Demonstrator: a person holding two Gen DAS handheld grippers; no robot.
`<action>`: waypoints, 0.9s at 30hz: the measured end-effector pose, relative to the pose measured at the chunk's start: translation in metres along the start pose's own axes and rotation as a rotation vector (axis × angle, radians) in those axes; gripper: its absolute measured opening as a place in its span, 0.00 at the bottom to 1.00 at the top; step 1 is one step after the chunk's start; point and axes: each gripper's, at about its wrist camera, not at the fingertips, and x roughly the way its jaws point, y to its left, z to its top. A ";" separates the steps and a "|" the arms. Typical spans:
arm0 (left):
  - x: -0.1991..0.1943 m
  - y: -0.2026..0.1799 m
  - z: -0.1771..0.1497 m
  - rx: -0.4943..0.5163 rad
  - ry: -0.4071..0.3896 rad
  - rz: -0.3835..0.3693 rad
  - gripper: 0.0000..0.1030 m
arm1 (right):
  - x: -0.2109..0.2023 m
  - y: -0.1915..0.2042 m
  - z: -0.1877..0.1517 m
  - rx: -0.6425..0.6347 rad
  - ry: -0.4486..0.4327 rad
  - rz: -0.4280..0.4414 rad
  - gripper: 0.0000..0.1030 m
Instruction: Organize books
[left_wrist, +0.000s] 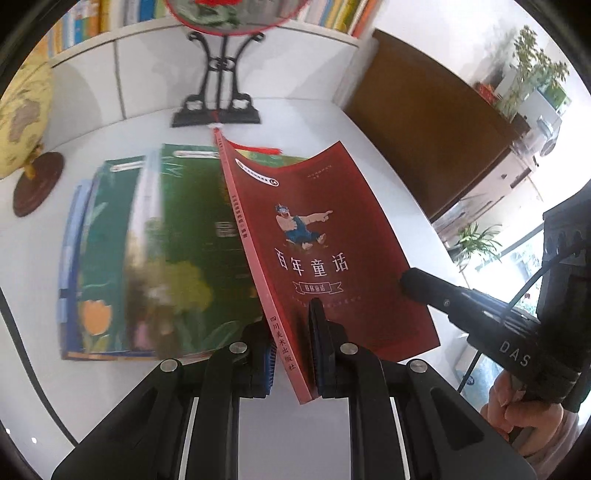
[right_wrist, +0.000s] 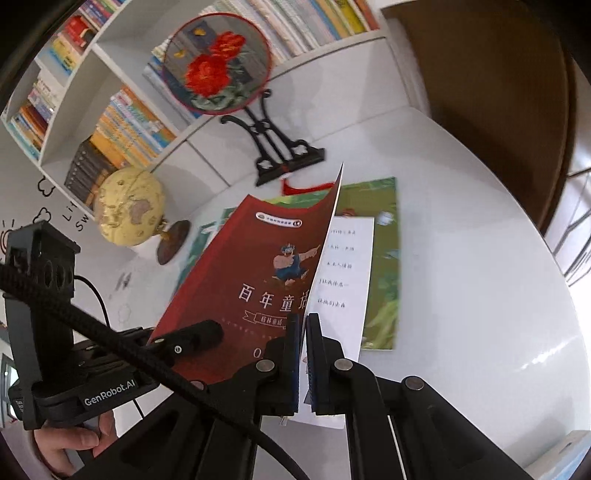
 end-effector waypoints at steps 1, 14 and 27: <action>-0.004 0.004 -0.002 -0.004 -0.005 0.000 0.12 | 0.000 0.008 0.000 -0.009 -0.002 0.001 0.04; -0.099 0.147 -0.036 -0.148 -0.103 0.064 0.12 | 0.043 0.148 -0.001 -0.130 0.034 0.076 0.04; -0.146 0.323 -0.113 -0.382 -0.112 0.159 0.13 | 0.152 0.319 -0.047 -0.283 0.185 0.181 0.04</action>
